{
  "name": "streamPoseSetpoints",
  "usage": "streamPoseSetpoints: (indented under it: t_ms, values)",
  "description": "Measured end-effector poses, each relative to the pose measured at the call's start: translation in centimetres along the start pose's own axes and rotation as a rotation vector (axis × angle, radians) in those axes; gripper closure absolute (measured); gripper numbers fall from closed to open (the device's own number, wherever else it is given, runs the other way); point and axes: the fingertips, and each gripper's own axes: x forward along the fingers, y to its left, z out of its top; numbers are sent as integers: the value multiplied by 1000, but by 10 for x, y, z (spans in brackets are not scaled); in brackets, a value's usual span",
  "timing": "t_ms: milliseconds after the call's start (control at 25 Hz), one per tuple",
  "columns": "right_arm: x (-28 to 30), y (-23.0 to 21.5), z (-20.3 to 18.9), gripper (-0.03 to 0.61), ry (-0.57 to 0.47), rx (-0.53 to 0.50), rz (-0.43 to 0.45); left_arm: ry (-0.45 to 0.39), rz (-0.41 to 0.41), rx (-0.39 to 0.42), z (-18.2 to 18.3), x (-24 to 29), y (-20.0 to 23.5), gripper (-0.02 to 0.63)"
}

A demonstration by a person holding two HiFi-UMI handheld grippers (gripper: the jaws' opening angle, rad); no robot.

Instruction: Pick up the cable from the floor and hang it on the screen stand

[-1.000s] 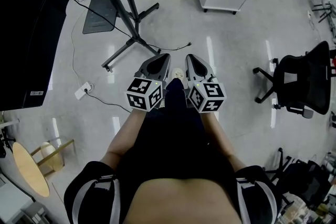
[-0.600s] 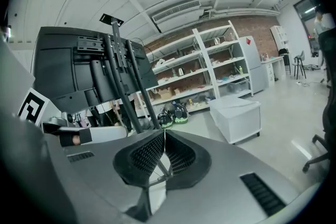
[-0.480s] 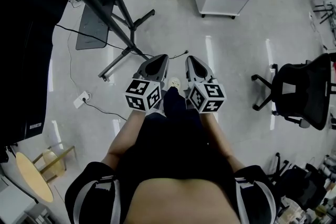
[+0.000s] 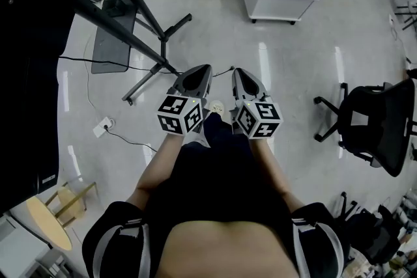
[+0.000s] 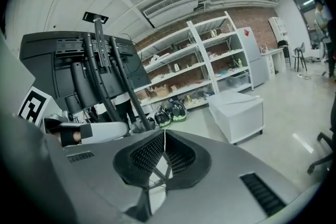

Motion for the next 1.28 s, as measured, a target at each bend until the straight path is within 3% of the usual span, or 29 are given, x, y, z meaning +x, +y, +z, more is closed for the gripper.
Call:
streamPoseSetpoints:
  t_ms: [800,1280]
  values:
    - [91,-95,48,555,18,25,18,36,-10,-7,28,133,34,611]
    - [144,-127,58,555,32,-5,39,38,-88,99,42,194,60,611]
